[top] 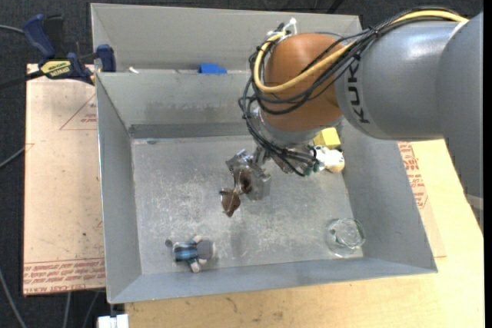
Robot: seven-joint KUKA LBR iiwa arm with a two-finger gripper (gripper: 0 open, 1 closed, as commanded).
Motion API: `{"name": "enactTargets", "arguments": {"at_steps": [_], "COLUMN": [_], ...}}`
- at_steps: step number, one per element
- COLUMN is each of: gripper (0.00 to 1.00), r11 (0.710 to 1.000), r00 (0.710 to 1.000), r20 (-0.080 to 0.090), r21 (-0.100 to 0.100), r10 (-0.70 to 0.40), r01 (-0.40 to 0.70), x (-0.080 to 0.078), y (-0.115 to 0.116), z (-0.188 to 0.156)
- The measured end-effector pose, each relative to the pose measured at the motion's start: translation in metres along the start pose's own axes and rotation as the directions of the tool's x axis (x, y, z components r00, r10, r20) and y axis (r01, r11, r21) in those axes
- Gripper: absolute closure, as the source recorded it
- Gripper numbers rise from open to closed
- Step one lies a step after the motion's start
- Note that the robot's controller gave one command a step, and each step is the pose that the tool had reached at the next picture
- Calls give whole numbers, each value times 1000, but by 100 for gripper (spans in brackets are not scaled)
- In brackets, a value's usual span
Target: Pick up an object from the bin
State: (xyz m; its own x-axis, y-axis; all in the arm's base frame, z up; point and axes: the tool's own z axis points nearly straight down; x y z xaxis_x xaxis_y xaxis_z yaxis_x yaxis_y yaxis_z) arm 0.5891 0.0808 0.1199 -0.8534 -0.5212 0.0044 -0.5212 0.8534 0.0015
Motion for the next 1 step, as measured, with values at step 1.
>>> {"name": "enactTargets", "arguments": {"at_steps": [1], "gripper": [100], "r11": [1000], "r00": [1000], "r20": [17], "r21": [5], "r10": [-3], "r01": [3], "x": [-11], "y": [1], "z": [-23]}}
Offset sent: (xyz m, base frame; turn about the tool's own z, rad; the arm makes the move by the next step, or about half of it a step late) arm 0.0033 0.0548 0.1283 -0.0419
